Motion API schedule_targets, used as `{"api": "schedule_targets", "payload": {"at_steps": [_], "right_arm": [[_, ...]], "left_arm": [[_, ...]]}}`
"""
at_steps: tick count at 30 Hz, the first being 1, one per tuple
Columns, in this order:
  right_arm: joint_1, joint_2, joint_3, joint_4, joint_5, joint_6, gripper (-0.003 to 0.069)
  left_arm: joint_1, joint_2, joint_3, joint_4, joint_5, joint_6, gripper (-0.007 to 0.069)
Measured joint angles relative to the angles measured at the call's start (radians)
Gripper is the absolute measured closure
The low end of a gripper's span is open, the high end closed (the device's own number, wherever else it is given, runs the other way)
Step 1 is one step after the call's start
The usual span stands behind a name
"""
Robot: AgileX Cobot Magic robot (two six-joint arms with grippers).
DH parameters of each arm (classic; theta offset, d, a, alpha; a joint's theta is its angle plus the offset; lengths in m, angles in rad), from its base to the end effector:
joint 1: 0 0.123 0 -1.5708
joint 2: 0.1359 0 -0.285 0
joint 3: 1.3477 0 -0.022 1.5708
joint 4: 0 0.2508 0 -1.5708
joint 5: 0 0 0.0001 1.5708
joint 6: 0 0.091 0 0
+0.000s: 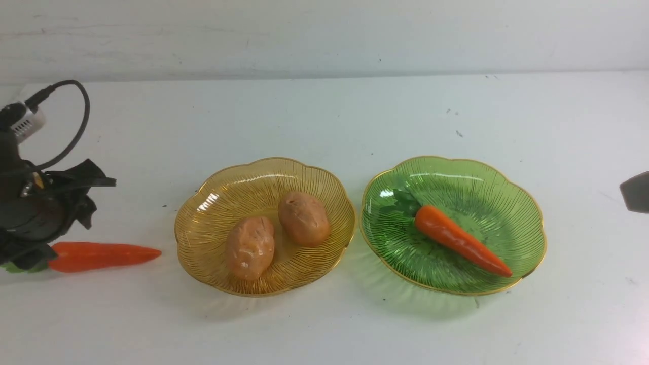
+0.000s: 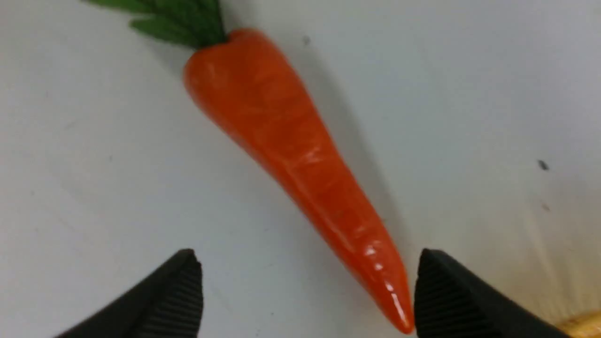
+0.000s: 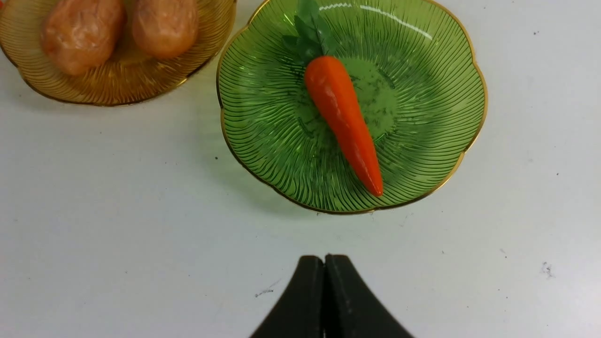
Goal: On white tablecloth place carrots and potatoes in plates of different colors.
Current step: 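Pick up the carrot from the table and place it on the green plate with the left gripper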
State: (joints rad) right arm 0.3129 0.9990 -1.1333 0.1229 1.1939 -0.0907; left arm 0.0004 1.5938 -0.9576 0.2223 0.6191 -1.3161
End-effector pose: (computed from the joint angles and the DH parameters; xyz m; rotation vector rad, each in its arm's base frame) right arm 0.1591 0.0624 0.3833 -0.4986 2.5009 0.2499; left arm 0.3068 0.0118 0.2096 -1.4924 2.2742 -0.1596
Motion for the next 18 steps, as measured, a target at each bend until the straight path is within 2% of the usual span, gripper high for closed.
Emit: {"api": "schedule_targets", "payload": {"at_steps": [3, 7, 11, 18], "right_arm": [[0.000, 0.000, 0.000, 0.000, 0.002, 0.000, 0.0674], [0.000, 0.000, 0.000, 0.000, 0.005, 0.000, 0.0674], [0.000, 0.000, 0.000, 0.000, 0.005, 0.000, 0.0674], [0.000, 0.000, 0.000, 0.000, 0.006, 0.000, 0.0674]], "left_arm": [[0.000, 0.102, 0.000, -0.062, 0.025, -0.173, 0.0033], [0.003, 0.147, 0.000, -0.073, 0.001, -0.281, 0.0028], [0.009, 0.166, -0.001, -0.043, -0.070, -0.337, 0.0032], [0.010, 0.169, -0.003, -0.030, -0.160, -0.360, 0.0064]]}}
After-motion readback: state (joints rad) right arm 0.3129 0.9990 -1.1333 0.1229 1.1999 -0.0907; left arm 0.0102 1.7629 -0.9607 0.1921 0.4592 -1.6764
